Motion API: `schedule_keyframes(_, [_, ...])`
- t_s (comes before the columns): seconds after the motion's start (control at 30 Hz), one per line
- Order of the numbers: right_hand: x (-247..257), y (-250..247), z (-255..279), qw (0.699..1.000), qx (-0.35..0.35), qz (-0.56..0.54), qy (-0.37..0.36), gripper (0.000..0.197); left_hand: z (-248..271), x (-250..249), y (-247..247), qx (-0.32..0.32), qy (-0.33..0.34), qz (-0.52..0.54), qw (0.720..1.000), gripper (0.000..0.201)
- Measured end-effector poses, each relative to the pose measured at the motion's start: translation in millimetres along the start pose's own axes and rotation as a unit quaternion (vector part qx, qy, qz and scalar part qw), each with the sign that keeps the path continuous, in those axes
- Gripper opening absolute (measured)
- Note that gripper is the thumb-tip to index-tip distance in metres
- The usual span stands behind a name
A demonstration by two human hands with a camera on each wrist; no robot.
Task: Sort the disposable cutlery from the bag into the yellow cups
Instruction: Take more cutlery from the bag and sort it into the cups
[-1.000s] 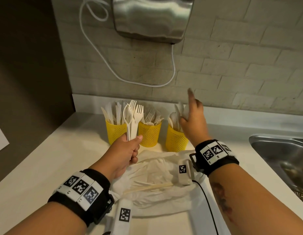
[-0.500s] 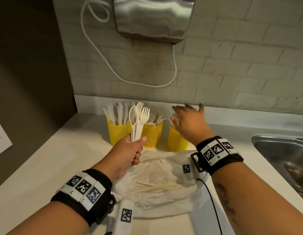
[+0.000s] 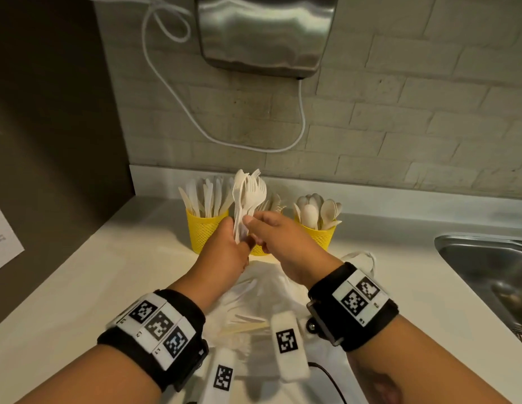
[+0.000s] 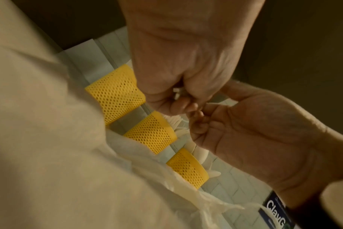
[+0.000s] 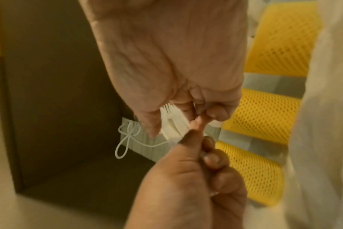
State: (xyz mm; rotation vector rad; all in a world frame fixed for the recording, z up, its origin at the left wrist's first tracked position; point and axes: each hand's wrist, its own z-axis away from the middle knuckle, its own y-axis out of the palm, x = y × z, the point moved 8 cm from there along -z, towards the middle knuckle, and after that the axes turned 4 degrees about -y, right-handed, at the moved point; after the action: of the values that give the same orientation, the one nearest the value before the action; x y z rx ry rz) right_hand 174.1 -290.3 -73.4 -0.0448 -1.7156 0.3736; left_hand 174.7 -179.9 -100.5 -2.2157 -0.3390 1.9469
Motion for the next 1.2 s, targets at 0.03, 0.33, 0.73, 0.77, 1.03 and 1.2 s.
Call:
schedule_keyframes(0.03, [-0.1, 4.0, 1.9, 0.999, 0.015, -0.030, 0.009, 0.027, -1.8, 1.2, -1.5, -0.013, 0.017, -0.041, 0.999, 0.014])
schedule_keyframes(0.33, [-7.5, 5.7, -0.9, 0.985, 0.007, -0.172, 0.028, 0.013, 13.7, -13.5, 10.1, -0.006, 0.082, -0.107, 0.991, 0.050])
schedule_keyframes(0.73, [-22.2, -14.2, -3.0, 0.964, 0.010, -0.247, 0.095, 0.009, 11.0, 15.1, 16.8, 0.091, -0.070, 0.204, 0.972, 0.024])
schedule_keyframes(0.77, [-22.2, -15.3, -2.2, 0.965, 0.017, -0.241, 0.100, 0.010, 11.1, 16.8, 16.7, 0.096, -0.073, 0.206, 0.971, 0.020])
schedule_keyframes(1.03, [-20.8, -22.5, -3.1, 0.952, 0.064, -0.279, 0.109, 0.034, 13.6, 17.5, 18.4, 0.141, -0.099, 0.216, 0.961, 0.018])
schedule_keyframes(1.2, [-13.3, -29.9, -5.3, 0.963, 0.026, -0.254, 0.084, 0.016, 11.3, 14.3, 22.0, 0.143, -0.085, 0.178, 0.970, 0.019])
